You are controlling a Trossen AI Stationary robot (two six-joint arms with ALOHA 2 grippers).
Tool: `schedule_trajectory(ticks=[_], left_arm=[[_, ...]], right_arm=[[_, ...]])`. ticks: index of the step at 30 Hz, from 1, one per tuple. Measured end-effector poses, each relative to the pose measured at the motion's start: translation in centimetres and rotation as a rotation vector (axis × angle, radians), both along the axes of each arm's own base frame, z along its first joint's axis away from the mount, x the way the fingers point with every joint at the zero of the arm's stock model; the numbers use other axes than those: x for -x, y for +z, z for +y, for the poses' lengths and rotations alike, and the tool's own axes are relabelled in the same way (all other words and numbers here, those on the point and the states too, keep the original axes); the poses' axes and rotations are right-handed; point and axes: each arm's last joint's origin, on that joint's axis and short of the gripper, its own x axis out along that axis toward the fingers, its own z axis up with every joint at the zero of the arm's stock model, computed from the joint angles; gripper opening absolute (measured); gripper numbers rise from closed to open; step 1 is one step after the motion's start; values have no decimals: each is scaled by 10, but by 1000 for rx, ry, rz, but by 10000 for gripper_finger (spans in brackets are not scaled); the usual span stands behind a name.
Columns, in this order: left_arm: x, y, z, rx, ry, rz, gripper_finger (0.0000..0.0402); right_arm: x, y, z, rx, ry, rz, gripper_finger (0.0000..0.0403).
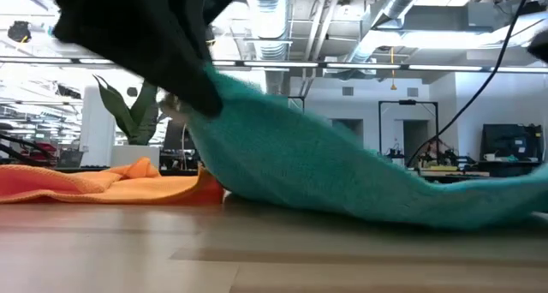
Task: Roll microfiber towels into tight, uniform cylinder then place into a basket
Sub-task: Fold the blue microfiber towel
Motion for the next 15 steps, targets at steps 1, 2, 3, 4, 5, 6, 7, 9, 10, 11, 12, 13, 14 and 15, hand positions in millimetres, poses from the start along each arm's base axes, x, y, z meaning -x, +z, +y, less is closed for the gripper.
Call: schedule_trajectory(ticks=[1, 2, 3, 4, 5, 6, 7, 9, 10, 11, 12, 13, 14, 15], left_arm=[[1, 3, -2, -5, 2, -4, 2], [1, 5, -3, -11, 7, -1, 2], [2, 7, -4, -21, 15, 1, 2], [3, 9, -5, -27, 22, -1, 2], [3, 12, -6, -33, 31, -6, 2], [4, 14, -7, -44, 40, -10, 2], [5, 14, -6, -60, 53, -11, 2], [7, 14, -3, -102, 80, -6, 2], [8, 13, -2, -122, 96, -7, 2], [8, 13, 1, -141, 120, -7, 2], [8, 13, 4, -157, 144, -4, 2], [8, 13, 8, -168, 170, 0, 2], [7, 12, 12, -169, 196, 4, 2], [5, 12, 17, -170, 226, 3, 2]], right_arm=[[-1, 4, 2, 4, 6, -5, 25], [-3, 8, 3, 9, 11, -12, 23], [-4, 13, 5, 17, 18, -18, 19], [-6, 18, 7, 17, 26, -24, 14], [-7, 23, 9, 19, 37, -27, 9], [-7, 27, 11, 27, 45, -25, 7], [-8, 32, 12, 40, 46, -25, 6], [-8, 39, 12, 81, 32, -37, 9], [-7, 42, 11, 102, 17, -44, 12], [-6, 45, 9, 129, 0, -47, 15], [-5, 47, 7, 157, -20, -49, 17], [-4, 49, 5, 187, -44, -54, 18], [-3, 50, 2, 215, -72, -60, 17], [-2, 50, -2, 238, -106, -61, 16]])
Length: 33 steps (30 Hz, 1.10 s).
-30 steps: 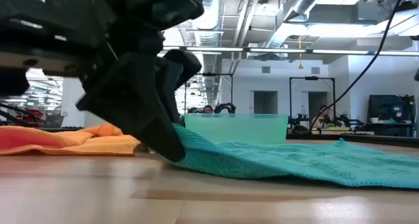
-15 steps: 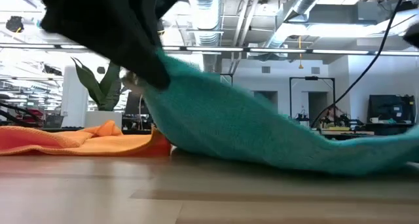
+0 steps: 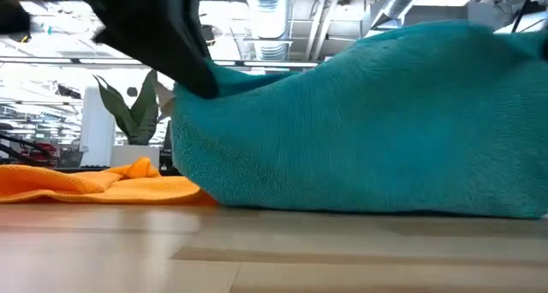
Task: Roll microfiber towels into tight, uniform cylinder then place into a basket
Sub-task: Fold the blue microfiber towel
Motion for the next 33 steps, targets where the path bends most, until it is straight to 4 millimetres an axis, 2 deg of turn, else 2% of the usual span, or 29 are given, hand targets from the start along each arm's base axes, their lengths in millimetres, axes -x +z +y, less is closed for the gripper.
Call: schedule_trajectory(ticks=[5, 11, 15, 18, 27, 33], left_arm=[[-14, 1, 25, 3, 140, -55, 2], [-29, -2, 58, 68, 323, -103, 2], [-32, -11, 77, 79, 403, -90, 2], [-32, -17, 88, 111, 444, -66, 2], [-35, -25, 91, 201, 452, -64, 2], [-35, -24, 91, 184, 434, -57, 2]], right_arm=[[-1, -2, -23, 59, -193, 14, 8], [-10, -22, -51, 102, -290, 49, 19], [-11, -34, -68, 125, -364, 75, 14], [-12, -37, -73, 124, -383, 93, 9], [-23, -39, -84, 99, -442, 82, 12], [-28, -51, -88, 141, -462, 108, 11]])
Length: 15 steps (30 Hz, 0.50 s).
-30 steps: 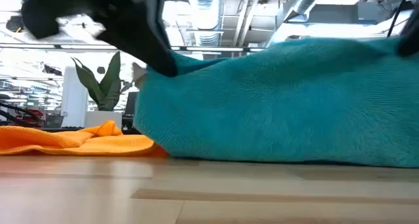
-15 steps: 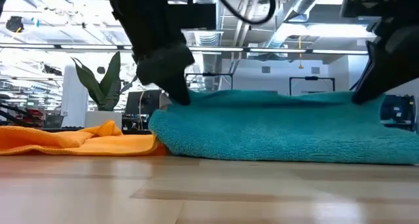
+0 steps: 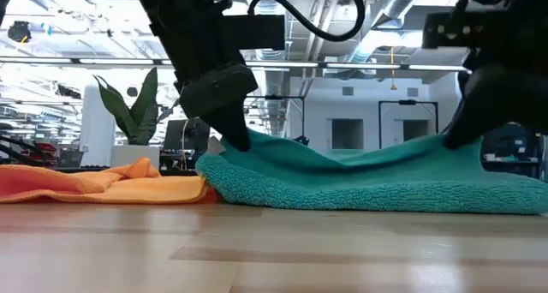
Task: Roll microfiber towels into tight, uniform cylinder then place into a basket
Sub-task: Fold the blue microfiber towel
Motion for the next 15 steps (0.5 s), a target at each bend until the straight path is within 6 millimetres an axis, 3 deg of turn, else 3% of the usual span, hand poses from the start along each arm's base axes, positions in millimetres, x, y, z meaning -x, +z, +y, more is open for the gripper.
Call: schedule_trajectory(ticks=[6, 15], left_arm=[[0, 0, 0, 4, 10, -7, 2], [-1, 0, 3, 4, 19, -8, 2]], right_arm=[[-6, -12, -6, 17, -32, 37, 21], [-10, -14, -11, -10, -93, 24, 12]])
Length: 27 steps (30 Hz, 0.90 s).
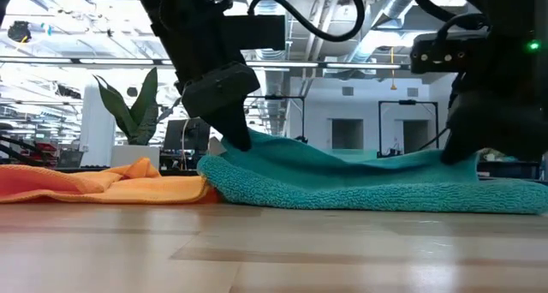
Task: Roll microfiber towels into tight, uniform cylinder then place into a basket
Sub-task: Fold the blue microfiber towel
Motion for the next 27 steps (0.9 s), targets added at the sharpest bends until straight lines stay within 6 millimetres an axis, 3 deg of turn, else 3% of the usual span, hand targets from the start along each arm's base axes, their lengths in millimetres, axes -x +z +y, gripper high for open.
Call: schedule_trajectory(ticks=[4, 16, 27], left_arm=[[-3, 0, 8, -1, 20, 2, 17], [-6, -2, 23, 44, 10, 58, 116], [-1, 10, -12, -5, -122, 46, 110]], right_arm=[[-3, 0, -4, -21, -39, 0, 18], [-4, -1, -4, -38, -45, -7, 19], [-5, -1, -7, -70, -66, 24, 16]])
